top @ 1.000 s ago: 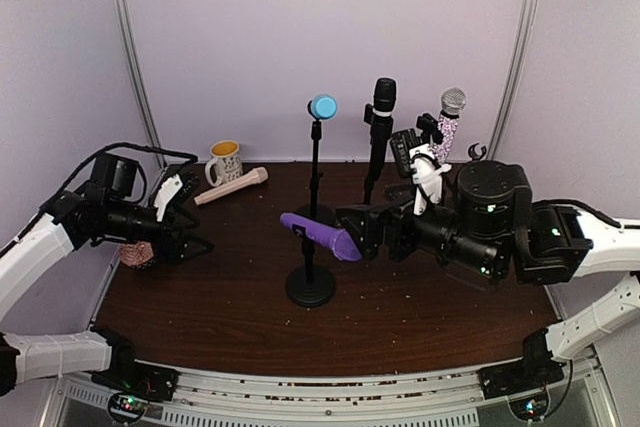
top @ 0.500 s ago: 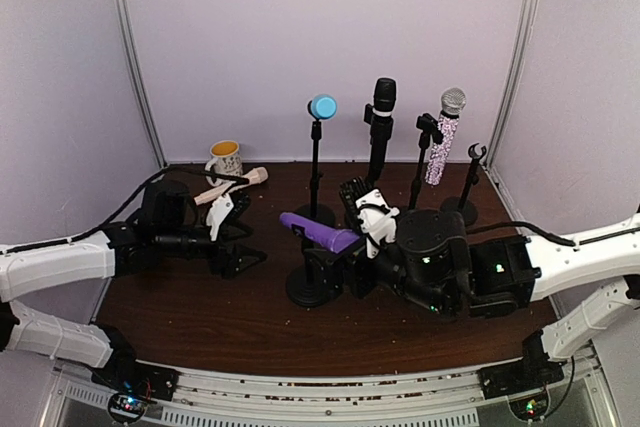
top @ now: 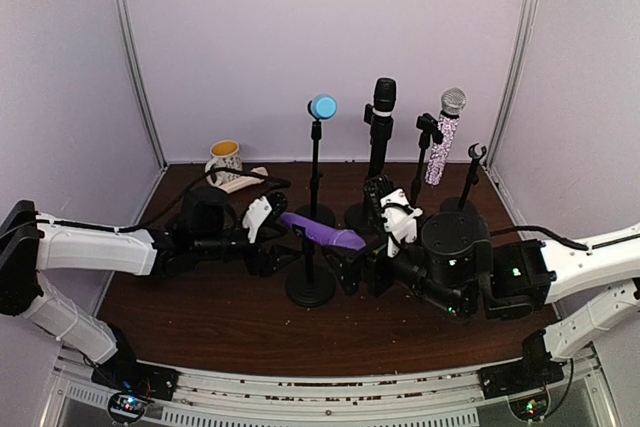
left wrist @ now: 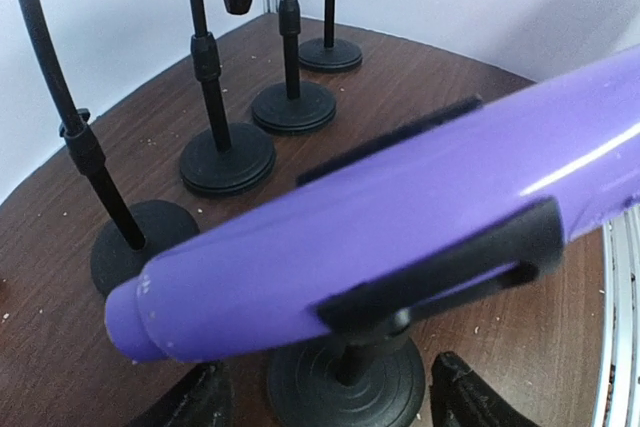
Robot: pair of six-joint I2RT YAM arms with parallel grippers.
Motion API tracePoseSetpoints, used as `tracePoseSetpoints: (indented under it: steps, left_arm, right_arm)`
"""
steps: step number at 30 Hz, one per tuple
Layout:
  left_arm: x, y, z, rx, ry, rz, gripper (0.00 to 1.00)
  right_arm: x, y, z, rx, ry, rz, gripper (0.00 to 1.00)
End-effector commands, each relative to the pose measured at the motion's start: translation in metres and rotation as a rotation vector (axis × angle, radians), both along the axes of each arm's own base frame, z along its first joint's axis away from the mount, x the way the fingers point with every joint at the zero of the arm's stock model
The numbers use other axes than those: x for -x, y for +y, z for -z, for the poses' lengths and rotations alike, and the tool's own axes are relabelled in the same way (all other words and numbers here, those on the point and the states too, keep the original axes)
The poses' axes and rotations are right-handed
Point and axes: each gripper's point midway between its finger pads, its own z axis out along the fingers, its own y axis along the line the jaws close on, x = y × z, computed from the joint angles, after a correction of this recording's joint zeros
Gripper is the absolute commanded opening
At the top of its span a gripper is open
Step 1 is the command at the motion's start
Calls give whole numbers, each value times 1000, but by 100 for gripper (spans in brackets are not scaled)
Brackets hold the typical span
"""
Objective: Remove the microphone from the stand
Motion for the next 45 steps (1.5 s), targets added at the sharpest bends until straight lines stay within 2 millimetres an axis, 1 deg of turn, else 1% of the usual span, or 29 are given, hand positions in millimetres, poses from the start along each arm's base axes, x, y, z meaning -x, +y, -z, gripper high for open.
tracePoseSetpoints:
  steps: [1,5,12,19,21,24,27,28,29,33,36,37,38,39,42,45]
  left_arm:
    - [-12,-21,-28,90,-56,-18,68]
    - [-17,-31,-24,91,-48,-15,64]
    - [-16,-42,-15,89,-24,-15,54]
    - [-19,-51,-13,89,-28,-8,39]
    - [-21,-52,-11,83,-31,-10,33]
    - [-22,-53,-10,79,-34,-8,15]
    - [-21,-52,-11,76,-47,-3,3]
    - [-21,-51,-13,75,-55,-3,0]
    - [-20,-50,-14,74,-65,-1,0]
    - [-12,-43,-27,95,-75,47,0]
    - [3,-38,-48,118,-72,146,0]
    - [6,-36,-56,132,-53,177,0]
    - [8,-32,-62,138,-23,211,0]
    - [13,-31,-70,142,1,241,0]
    - [19,-21,-92,156,44,296,0]
    - [32,-12,-103,151,101,355,0]
  right_arm:
    - [-7,0,13,17,5,27,97]
    - [-9,0,16,15,4,30,94]
    - [-15,-6,19,0,6,46,88]
    - [-15,-5,24,6,12,36,85]
    - [-15,-7,23,0,11,37,86]
    - [-14,-12,22,-13,7,36,89]
    - [-12,-16,20,-22,0,31,95]
    - [-13,-17,20,-23,-3,31,96]
    - [-12,-19,20,-23,-6,29,98]
    - [-11,-28,18,-27,-49,22,100]
    - [-8,-37,17,-26,-137,0,100]
    - [-4,-38,15,-38,-176,-29,100]
    - [0,-40,5,-69,-227,-52,100]
    - [3,-41,2,-70,-268,-74,100]
    - [5,-35,-12,-34,-370,-105,100]
    - [1,-16,-28,28,-433,-143,100]
